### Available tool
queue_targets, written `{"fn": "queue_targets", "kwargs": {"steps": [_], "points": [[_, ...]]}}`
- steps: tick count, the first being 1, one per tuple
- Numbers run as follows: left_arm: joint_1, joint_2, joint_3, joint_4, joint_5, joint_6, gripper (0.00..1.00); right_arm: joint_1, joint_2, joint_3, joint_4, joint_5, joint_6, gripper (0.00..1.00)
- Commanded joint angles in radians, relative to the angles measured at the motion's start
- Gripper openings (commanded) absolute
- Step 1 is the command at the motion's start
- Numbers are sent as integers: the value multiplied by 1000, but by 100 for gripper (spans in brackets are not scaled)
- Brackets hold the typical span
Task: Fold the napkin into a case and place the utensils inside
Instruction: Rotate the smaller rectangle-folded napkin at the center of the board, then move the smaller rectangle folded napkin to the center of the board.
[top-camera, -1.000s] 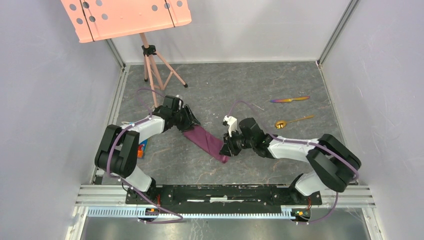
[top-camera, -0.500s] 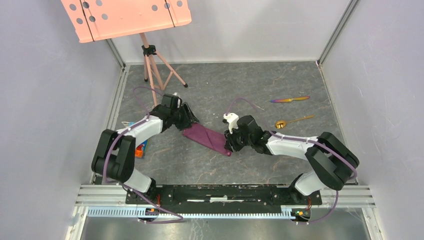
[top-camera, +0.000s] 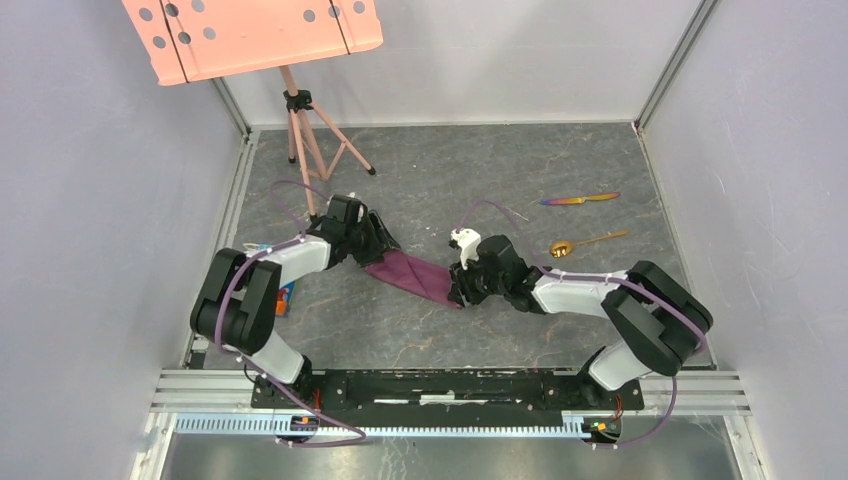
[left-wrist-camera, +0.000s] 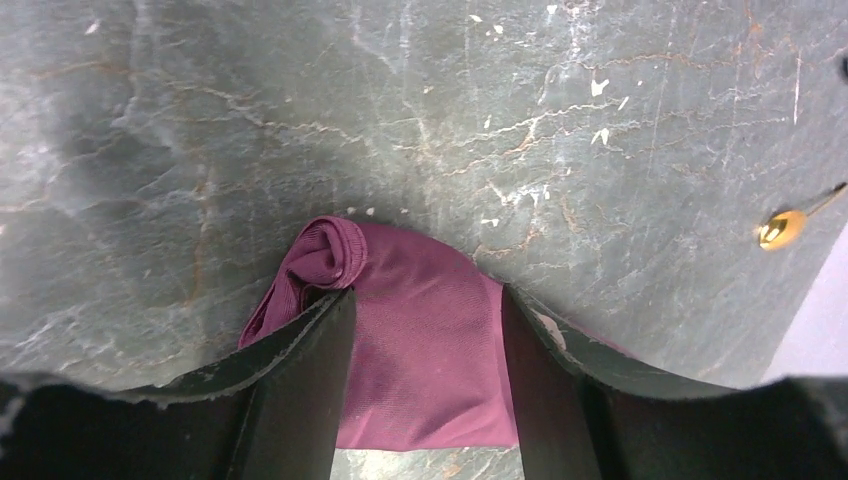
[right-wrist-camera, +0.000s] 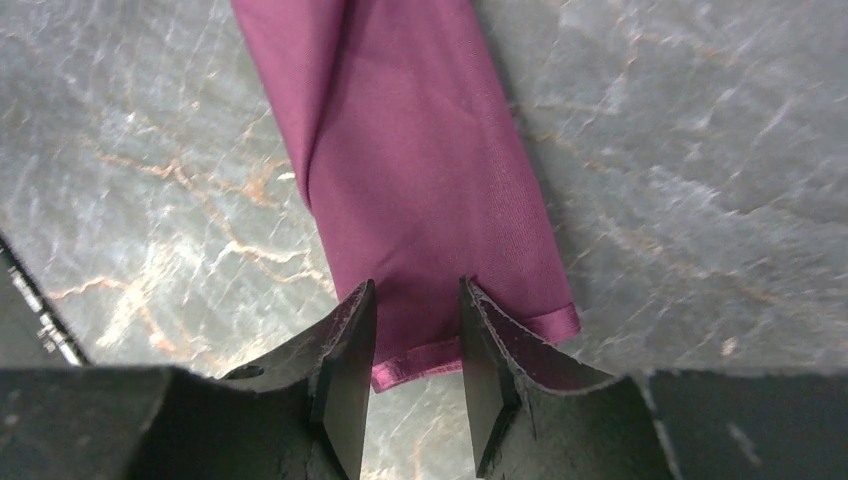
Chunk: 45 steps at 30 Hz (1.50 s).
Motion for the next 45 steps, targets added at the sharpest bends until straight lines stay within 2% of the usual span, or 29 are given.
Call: {"fn": "queue_targets", "kwargs": {"steps": [1, 6, 9, 13, 16, 18, 21, 24, 27, 31, 34, 39, 43, 45], "points": [[2, -69, -89, -18, -145, -1, 65, -18, 77, 57, 18, 133, -126, 42], [2, -241, -239, -39, -157, -24, 68, -22, 193, 176, 10, 259, -267, 45], [-4, -342, -307, -79, -123, -46, 69, -23, 268, 272, 29, 271, -309, 48], [-78, -509, -388, -134, -133, -120, 69, -14, 413, 474, 138, 48, -274, 52], [-185, -639, -408, -184, -163, -166, 71, -6, 548, 686, 154, -115, -119, 52], [-232, -692, -378, -235, -143, -151, 73, -7, 571, 774, 168, -169, -17, 52], [-256, -741, -286, -355, -138, -68, 77, -23, 536, 863, 21, -181, 25, 56], [-258, -708, -153, -490, -203, 51, 82, -95, 399, 739, -6, -198, 88, 64], [-263, -596, -66, -526, -212, 130, 80, -200, 245, 538, 37, -229, 146, 65], [-288, -409, 51, -557, -226, 211, 74, -308, 73, 326, -10, -237, 80, 66], [-300, -329, 97, -581, -261, 239, 71, -344, -29, 197, -10, -236, 47, 66], [-303, -385, 47, -574, -284, 138, 61, -332, -103, 39, 39, -296, 36, 65], [-301, -444, -65, -552, -284, 27, 47, -271, -88, -45, 206, -428, 148, 63], [-301, -448, -106, -536, -290, -10, 46, -207, -58, -58, 272, -457, 197, 62]]}}
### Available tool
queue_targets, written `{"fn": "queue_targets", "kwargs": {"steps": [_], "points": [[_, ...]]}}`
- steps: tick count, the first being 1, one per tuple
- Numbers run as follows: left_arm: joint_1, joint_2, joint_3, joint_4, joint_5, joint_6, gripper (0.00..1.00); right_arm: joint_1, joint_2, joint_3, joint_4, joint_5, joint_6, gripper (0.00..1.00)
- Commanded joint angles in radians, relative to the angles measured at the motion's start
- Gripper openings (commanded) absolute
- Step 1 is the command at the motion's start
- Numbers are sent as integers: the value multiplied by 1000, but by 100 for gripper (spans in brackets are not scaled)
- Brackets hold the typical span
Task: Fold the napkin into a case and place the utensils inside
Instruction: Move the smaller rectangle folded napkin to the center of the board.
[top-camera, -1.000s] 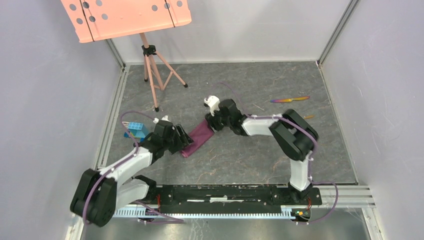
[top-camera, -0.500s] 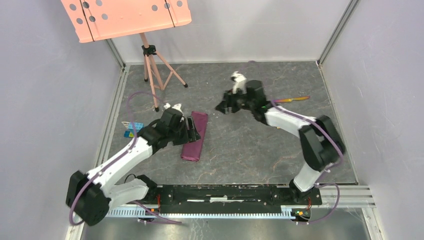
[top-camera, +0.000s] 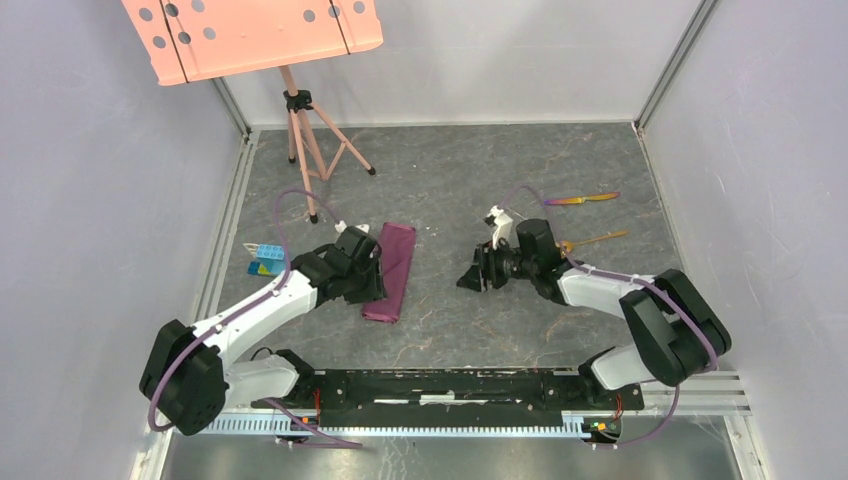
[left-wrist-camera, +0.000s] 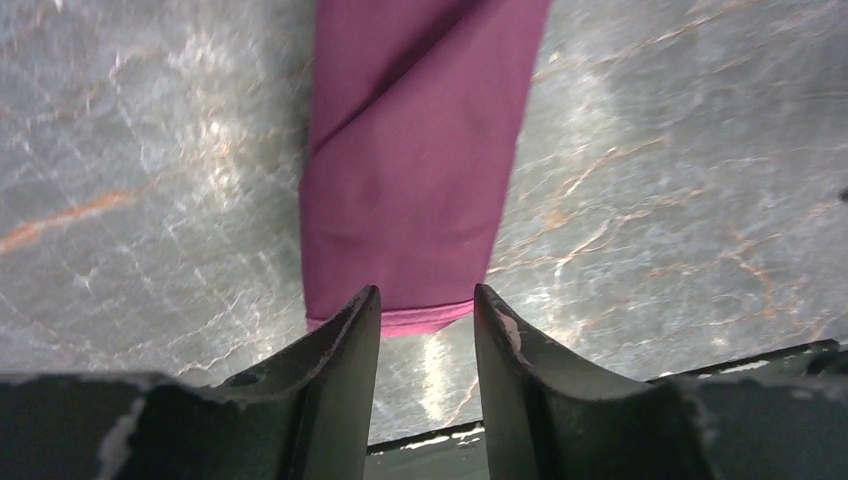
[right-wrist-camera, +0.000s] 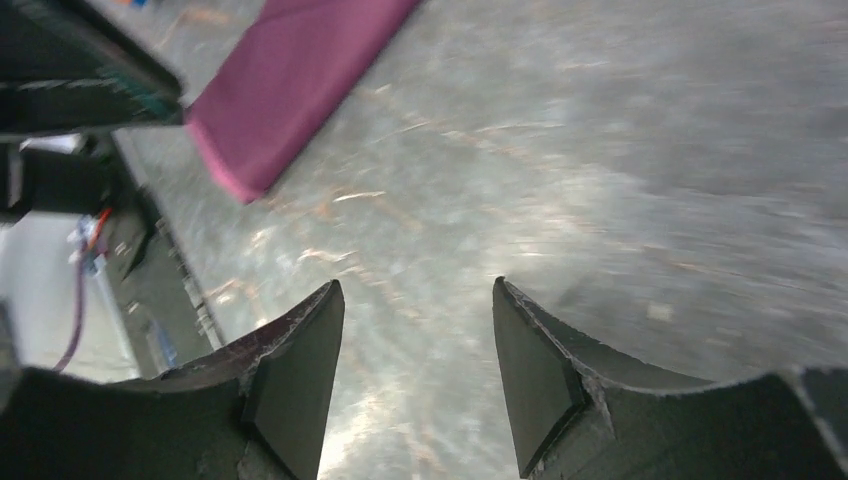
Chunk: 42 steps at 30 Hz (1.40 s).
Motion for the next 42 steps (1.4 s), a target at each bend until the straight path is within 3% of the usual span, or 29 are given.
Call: {"fn": "queue_targets", "kwargs": {"steps": [1, 5, 9, 14, 17, 21, 25, 29, 34, 42], "points": [[-1, -24, -88, 22, -33, -131, 44, 116, 37, -24, 235, -133, 119, 62], [-1, -12, -143, 71, -71, -168, 44, 202, 100, -40, 363, -132, 212, 62], [-3, -10, -261, 253, 12, -254, 45, 220, 167, -59, 496, -118, 315, 58], [-53, -23, -363, 463, 123, -411, 49, 201, 171, -76, 471, -57, 301, 58], [-105, -57, -305, 445, 124, -419, 61, 144, 153, -85, 415, -50, 254, 58], [-202, -58, -108, 310, 87, -287, 74, 3, 70, -113, 259, 11, 154, 58], [-213, 51, 62, 192, 101, -160, 75, -76, -44, -102, 66, 110, 6, 60], [-212, 226, 199, 98, 52, -73, 73, -84, -104, -106, 12, 134, -37, 60], [-184, 299, 211, 155, -95, -99, 68, -83, -136, -147, 29, 133, -23, 61], [-100, 353, 136, 297, -154, -253, 71, -83, -145, -176, 50, 112, -7, 60]]}}
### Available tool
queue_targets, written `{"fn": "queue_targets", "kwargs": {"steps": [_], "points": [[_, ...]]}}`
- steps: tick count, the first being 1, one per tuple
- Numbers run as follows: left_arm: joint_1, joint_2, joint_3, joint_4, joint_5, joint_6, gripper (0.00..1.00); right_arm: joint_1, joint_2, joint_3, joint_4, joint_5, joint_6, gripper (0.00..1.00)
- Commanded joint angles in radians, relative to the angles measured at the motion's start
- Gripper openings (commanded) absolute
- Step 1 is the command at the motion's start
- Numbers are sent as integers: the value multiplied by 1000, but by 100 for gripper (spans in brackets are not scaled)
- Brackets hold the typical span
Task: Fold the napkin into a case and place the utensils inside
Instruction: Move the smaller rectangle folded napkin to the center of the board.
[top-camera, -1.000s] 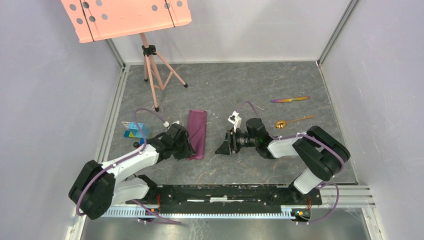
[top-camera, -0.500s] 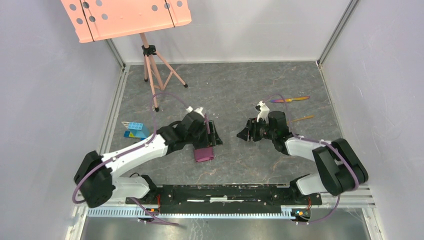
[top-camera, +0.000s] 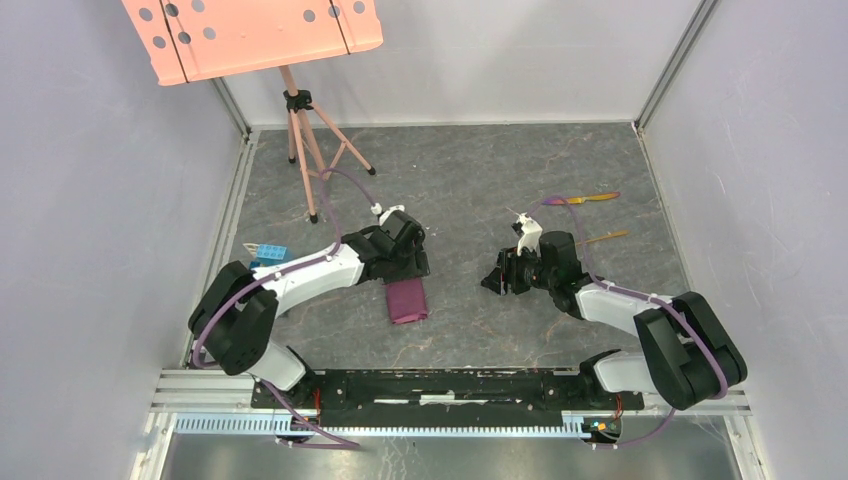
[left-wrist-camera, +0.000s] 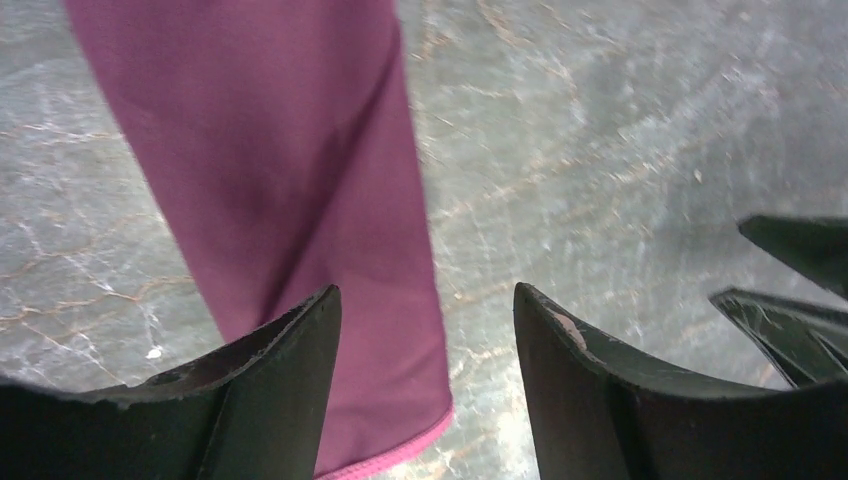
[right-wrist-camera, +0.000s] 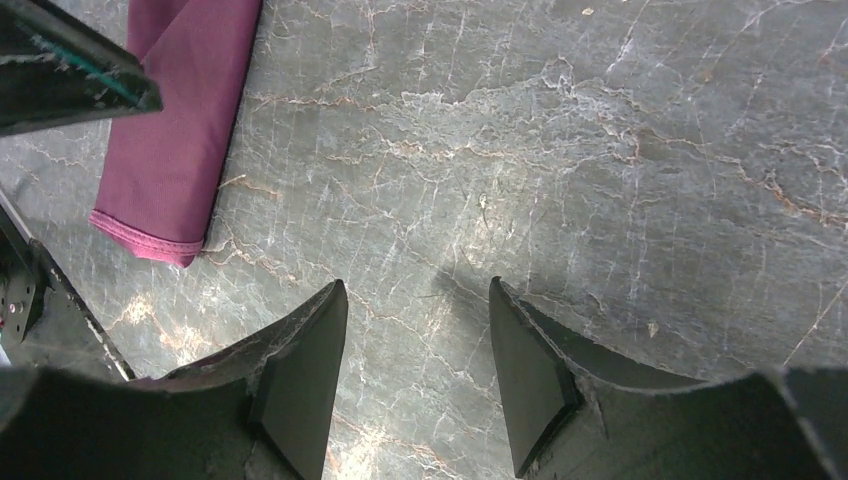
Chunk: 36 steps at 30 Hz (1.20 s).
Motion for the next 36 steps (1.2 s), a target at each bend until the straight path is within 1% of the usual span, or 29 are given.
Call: {"fn": "queue_targets", "kwargs": {"steps": [1, 5, 8, 11, 14, 17, 19, 21, 24, 26, 29, 30, 32, 36], "points": [[49, 35, -53, 118, -63, -111, 71, 1, -33, -9, 17, -2, -13, 60], [89, 92, -97, 247, -20, -196, 71, 0, -44, 4, 6, -1, -14, 60], [97, 141, -96, 252, -63, -276, 71, 1, -40, 12, 5, -6, -15, 60], [111, 149, -127, 256, -138, -380, 72, -1, -35, 17, 0, -9, -15, 60], [139, 118, -192, 271, -189, -493, 72, 0, -37, 17, -2, -8, -18, 60], [148, 41, -287, 327, -269, -607, 71, 0, -32, 20, -7, -12, -22, 60], [153, -6, -334, 367, -320, -656, 71, 1, -28, 20, -10, -14, -26, 60], [161, -34, -346, 372, -361, -690, 71, 0, -25, 24, -16, -16, -28, 60], [180, -58, -325, 354, -386, -680, 71, 0, -23, 27, -20, -18, -30, 60], [203, -82, -311, 355, -353, -639, 73, 1, -23, 26, -23, -20, -31, 60], [208, -169, -272, 310, -317, -492, 81, 1, -29, 26, -27, -18, -33, 60], [208, -202, -267, 308, -294, -430, 85, 1, -31, 24, -27, -17, -33, 60], [209, -268, -250, 291, -215, -325, 89, 0, -29, 22, -20, -15, -32, 60], [195, -366, -190, 41, -90, -192, 92, 1, -8, 26, 5, -28, -22, 60]]}}
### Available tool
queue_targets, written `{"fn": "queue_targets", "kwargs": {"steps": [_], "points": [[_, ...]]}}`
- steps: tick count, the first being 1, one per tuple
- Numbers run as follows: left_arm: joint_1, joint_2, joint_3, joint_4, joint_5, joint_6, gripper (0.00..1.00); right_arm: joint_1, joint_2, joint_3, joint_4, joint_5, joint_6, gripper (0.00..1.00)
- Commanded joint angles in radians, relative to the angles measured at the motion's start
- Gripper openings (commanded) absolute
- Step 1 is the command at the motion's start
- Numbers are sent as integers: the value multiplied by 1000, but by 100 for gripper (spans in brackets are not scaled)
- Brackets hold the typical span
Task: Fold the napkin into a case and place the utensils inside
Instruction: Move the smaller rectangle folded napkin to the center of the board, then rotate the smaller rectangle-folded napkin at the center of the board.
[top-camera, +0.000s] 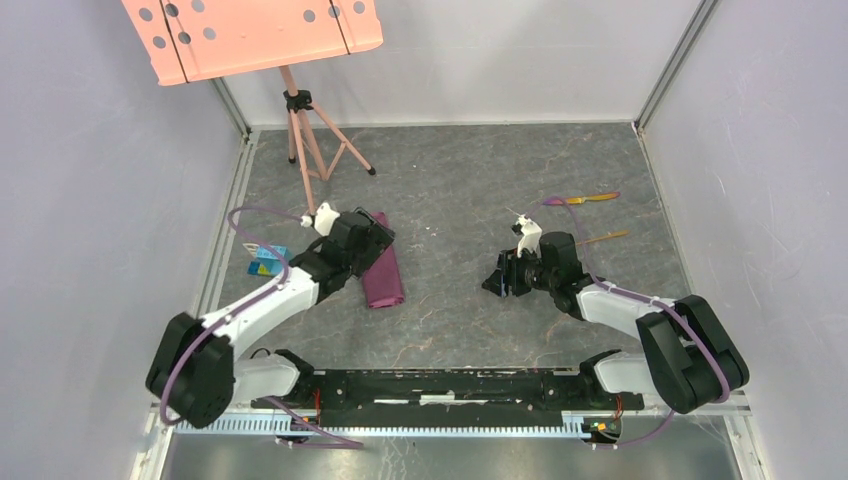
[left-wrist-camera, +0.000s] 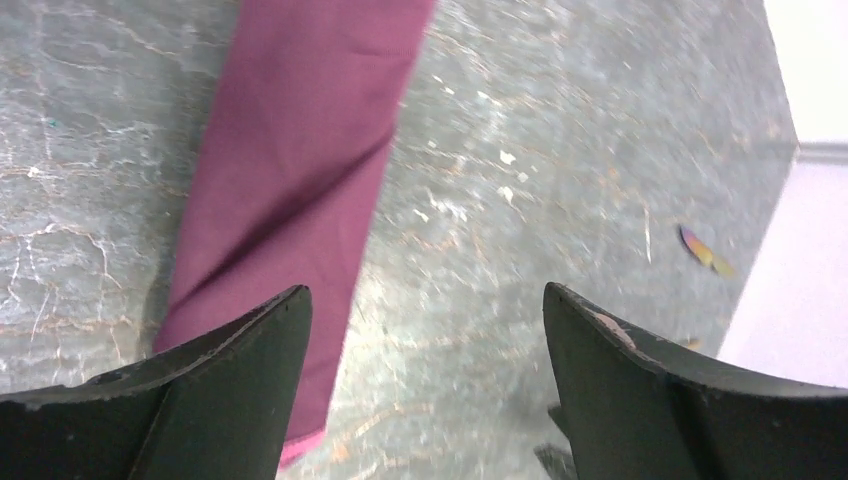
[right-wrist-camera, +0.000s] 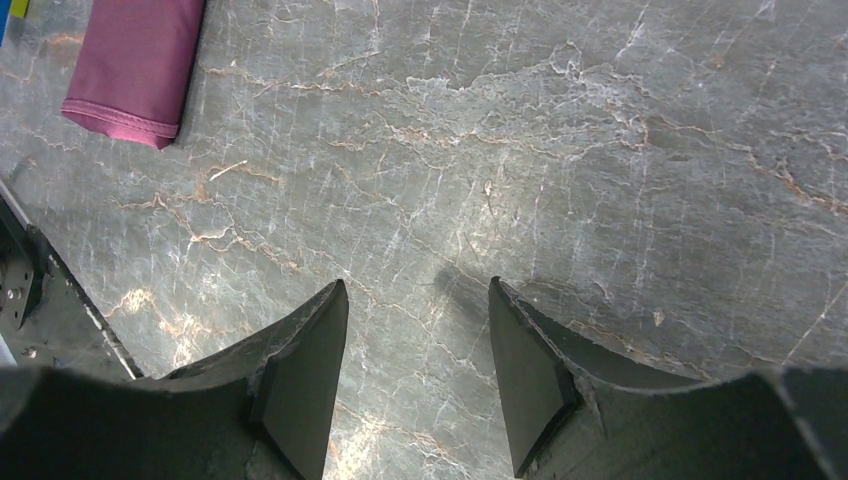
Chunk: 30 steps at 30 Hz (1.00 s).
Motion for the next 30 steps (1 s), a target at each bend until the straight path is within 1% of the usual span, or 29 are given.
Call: {"fn": "queue_targets", "kwargs": {"steps": [1, 2, 5, 6, 8, 10, 13, 16, 18, 20, 23, 25, 28, 30], "points": [[-13, -114, 78, -264, 123, 246, 92, 1, 14, 26, 53, -24, 1, 60], [-15, -141, 70, -323, 132, 266, 93, 1, 18, 25, 66, -27, 6, 60], [-15, -214, 7, -392, 175, 324, 95, 0, 27, 27, 91, -39, 21, 60], [-15, -231, -16, -384, 199, 330, 96, 1, 29, 28, 96, -44, 25, 60], [-14, -255, -74, -311, 283, 332, 96, 1, 35, 38, 98, -47, 26, 60], [-15, -255, -108, -262, 317, 315, 96, 1, 39, 49, 91, -51, 25, 60], [-16, -235, -139, -202, 327, 297, 92, 1, 24, 57, 76, -53, 16, 60], [-18, -191, -147, -158, 375, 279, 86, 1, 1, 50, 63, -47, 13, 60], [-29, -171, -165, -104, 385, 241, 83, 1, -10, 41, 63, -44, 14, 60], [-41, -147, -198, 4, 411, 187, 81, 1, -15, 35, 63, -43, 16, 60], [-80, -72, -242, 240, 427, 91, 78, 2, -20, 31, 65, -42, 18, 60], [-115, 43, -220, 403, 457, 52, 76, 1, -23, 34, 59, -41, 19, 60], [-179, 171, -74, 443, 463, 48, 74, 1, -29, 37, 45, -27, 11, 60], [-230, 194, 15, 435, 422, 70, 74, 1, -28, 37, 40, -19, 7, 60]]}}
